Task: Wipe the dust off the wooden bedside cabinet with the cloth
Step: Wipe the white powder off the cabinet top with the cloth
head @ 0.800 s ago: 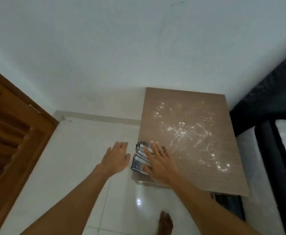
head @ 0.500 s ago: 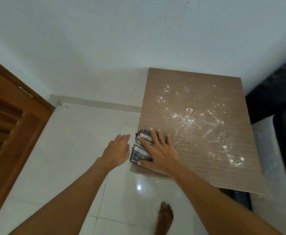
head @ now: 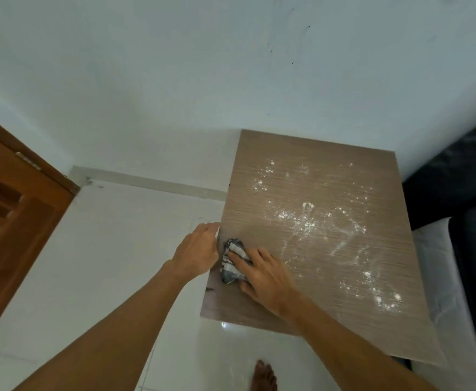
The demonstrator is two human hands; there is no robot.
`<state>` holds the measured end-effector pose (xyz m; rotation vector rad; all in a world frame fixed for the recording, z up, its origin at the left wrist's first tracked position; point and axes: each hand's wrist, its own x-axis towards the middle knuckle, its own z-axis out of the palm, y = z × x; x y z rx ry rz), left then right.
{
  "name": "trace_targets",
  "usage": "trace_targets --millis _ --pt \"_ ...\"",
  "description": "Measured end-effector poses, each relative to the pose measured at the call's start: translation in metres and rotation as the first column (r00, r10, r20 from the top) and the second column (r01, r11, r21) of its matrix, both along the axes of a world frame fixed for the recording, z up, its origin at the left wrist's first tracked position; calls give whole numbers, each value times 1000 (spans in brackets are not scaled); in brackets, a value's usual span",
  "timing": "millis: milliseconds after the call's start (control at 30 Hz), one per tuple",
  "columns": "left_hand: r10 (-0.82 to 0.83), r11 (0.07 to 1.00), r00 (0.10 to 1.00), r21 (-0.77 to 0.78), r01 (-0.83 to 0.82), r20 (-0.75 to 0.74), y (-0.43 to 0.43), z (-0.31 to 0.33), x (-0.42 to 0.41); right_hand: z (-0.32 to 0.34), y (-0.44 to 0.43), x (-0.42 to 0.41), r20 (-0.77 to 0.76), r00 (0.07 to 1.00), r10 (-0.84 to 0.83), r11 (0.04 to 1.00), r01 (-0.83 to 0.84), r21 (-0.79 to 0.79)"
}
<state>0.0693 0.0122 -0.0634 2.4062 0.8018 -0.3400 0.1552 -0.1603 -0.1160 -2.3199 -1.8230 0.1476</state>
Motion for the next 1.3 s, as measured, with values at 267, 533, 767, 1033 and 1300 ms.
trace_targets --millis 267,533,767,1033,1300 --pt "3 1000 999 -11 -3 52 10 -6 66 30 55 142 70 994 -86 984 73 159" --pt "27 1000 999 12 -27 36 23 -24 100 36 133 249 141 983 -120 992 113 57" --pt "53 997 997 59 -56 52 21 -33 99 20 161 279 162 985 -61 987 83 -134" --pt "46 997 998 66 -49 43 17 -33 99 -1 170 278 9 996 -91 981 91 -174" --pt "33 997 997 61 -38 76 18 -36 96 -9 179 260 -1 966 -257 947 252 -198"
